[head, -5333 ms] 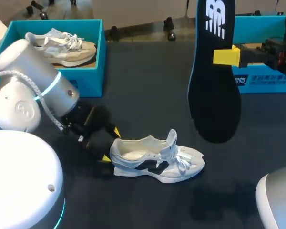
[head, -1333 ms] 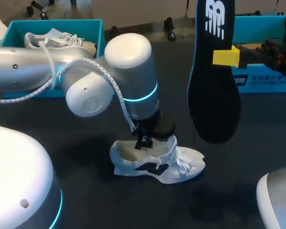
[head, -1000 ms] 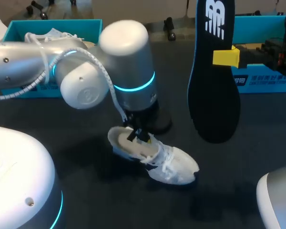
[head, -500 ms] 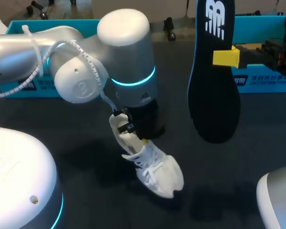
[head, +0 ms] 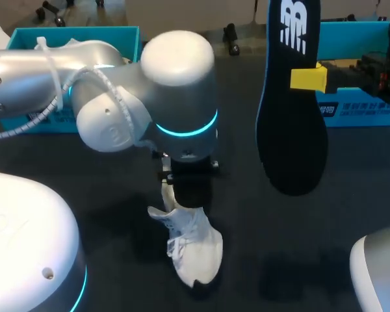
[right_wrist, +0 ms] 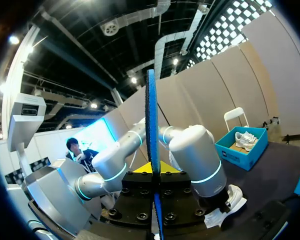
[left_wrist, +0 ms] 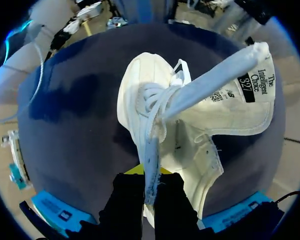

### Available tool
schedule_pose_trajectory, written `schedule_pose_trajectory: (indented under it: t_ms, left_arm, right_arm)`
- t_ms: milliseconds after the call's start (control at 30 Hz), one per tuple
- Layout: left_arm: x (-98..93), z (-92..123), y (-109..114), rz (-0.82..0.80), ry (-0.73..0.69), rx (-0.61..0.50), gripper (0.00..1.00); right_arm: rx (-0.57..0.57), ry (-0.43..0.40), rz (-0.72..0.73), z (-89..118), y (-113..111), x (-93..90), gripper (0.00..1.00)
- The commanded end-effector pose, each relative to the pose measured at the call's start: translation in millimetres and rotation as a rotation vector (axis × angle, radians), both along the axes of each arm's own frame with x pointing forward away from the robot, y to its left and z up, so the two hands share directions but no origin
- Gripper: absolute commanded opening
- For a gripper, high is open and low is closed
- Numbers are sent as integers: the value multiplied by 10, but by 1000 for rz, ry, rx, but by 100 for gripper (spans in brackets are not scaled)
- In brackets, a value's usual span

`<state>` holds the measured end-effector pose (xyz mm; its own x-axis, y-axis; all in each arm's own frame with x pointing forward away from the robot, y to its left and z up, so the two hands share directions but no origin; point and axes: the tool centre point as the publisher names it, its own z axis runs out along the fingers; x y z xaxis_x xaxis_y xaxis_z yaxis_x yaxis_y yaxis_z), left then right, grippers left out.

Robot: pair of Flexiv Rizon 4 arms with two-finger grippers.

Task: Take the shoe out of the shoebox, open the shoe tongue, remove and reinsert the insole, then place the shoe into the shoebox

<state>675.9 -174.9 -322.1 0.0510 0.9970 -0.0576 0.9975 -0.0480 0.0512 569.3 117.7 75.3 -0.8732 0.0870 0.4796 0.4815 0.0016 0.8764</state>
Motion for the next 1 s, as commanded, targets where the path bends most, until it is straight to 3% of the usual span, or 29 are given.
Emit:
schedule_pose_trajectory:
  t_ms: [33,567,1000]
  left_arm:
    - [-46,-81,-71,-83,-19,20,0]
    - [-14,-158,-242,-54,9,32,0]
    - [-119,-297,-282,-61,70,65,0]
  right_arm:
    - [-5,2,5,21,35,44,0]
    - [-5,2,5,21,35,44,0]
    - [-5,2,5,21,35,44,0]
